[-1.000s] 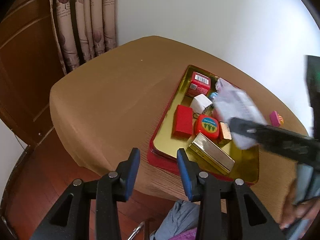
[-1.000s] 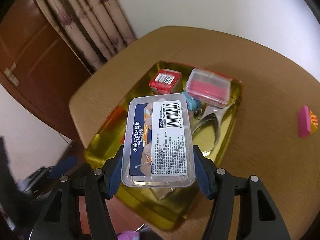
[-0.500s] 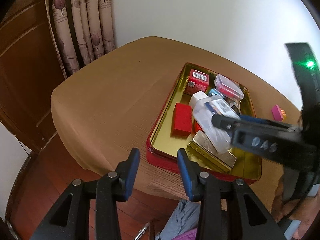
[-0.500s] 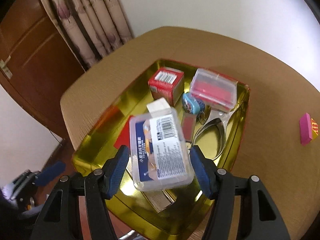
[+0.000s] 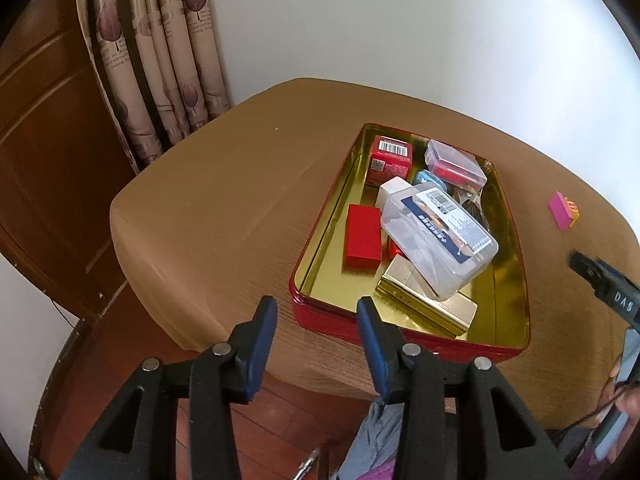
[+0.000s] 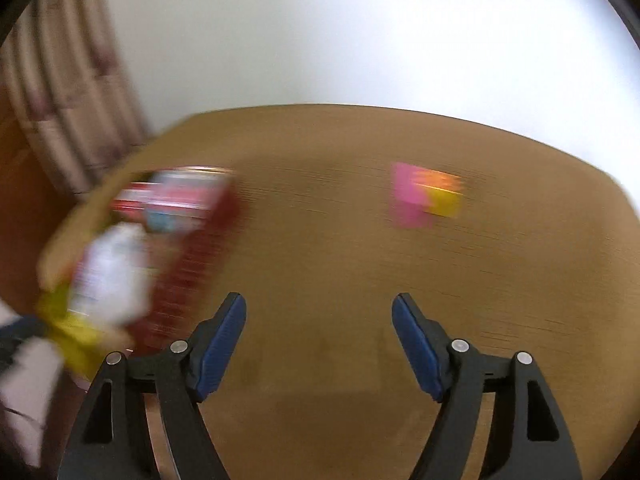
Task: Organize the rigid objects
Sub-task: 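Reach and grasp the yellow-red striped cube with the right tool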
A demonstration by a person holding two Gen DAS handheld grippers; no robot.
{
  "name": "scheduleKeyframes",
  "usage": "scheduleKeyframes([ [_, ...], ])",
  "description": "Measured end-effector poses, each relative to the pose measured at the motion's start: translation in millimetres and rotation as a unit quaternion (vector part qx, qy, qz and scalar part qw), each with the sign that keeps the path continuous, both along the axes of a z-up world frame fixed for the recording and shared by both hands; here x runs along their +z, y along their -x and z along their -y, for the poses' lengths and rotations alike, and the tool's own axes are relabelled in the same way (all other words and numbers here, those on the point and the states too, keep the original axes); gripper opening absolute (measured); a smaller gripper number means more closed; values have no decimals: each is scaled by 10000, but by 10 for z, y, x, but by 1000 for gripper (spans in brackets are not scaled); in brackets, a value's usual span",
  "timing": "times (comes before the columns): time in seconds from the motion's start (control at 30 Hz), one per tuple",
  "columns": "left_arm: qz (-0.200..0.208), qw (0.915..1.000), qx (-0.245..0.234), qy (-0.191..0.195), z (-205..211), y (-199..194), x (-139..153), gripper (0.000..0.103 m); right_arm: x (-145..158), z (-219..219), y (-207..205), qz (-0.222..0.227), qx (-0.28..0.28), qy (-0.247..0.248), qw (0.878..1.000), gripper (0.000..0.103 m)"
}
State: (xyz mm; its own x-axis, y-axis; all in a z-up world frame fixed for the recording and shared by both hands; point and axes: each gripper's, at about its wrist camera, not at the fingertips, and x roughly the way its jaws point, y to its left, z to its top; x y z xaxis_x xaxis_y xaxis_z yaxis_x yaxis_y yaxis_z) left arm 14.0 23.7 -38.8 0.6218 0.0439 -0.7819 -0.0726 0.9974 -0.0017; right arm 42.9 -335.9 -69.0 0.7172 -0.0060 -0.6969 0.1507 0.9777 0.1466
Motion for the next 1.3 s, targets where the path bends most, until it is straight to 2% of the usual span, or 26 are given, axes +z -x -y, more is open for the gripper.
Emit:
scheduleKeyframes([
  [0.13, 74, 9999, -14, -97, 63, 37, 30, 42, -331, 654, 187, -316, -793, 417, 9955, 73],
  [0.2, 158, 9998, -65, -52, 100, 70, 83, 42, -411, 945, 270, -418, -1075, 187, 9931, 73],
  [0.3, 287, 9992, -290, 30, 242, 129, 219, 42, -416, 1325, 387, -287, -1409, -353, 9890, 81],
  [0.43, 262, 9968, -757, 44, 627, 138, 363, 42, -413, 1519, 365, -188, -1351, -696, 9882, 81],
  [0.57, 267, 9925, -1197, -19, 1107, 81, 465, 42, -320, 1385, 189, -41, -767, -719, 9945, 80],
  [0.7, 199, 9874, -1567, 29, 1547, -35, 508, 42, -202, 1227, -41, 207, -299, -403, 9985, 80],
  [0.8, 99, 9847, -1738, -54, 1798, -109, 486, 42, -96, 1215, -268, 389, 307, -219, 9985, 72],
  [0.83, 59, 9840, -1782, -62, 1838, -125, 469, 42, -95, 1209, -380, 365, 584, -135, 9975, 66],
  [0.93, -117, 9819, -1887, -122, 1968, -189, 393, 42, -163, 1189, -698, 119, 1314, 246, 9910, 58],
  [1.1, -292, 9809, -1908, -243, 2056, -297, 284, 42, -225, 1252, -993, -142, 2128, 550, 9754, 58],
  [1.2, -421, 9812, -1871, -216, 2119, -346, 255, 42, -183, 1237, -1124, -211, 2539, 891, 9629, 58],
  [1.3, -581, 9811, -1836, -190, 2179, -452, 195, 42, -189, 1212, -1329, -315, 2961, 1010, 9493, 58],
])
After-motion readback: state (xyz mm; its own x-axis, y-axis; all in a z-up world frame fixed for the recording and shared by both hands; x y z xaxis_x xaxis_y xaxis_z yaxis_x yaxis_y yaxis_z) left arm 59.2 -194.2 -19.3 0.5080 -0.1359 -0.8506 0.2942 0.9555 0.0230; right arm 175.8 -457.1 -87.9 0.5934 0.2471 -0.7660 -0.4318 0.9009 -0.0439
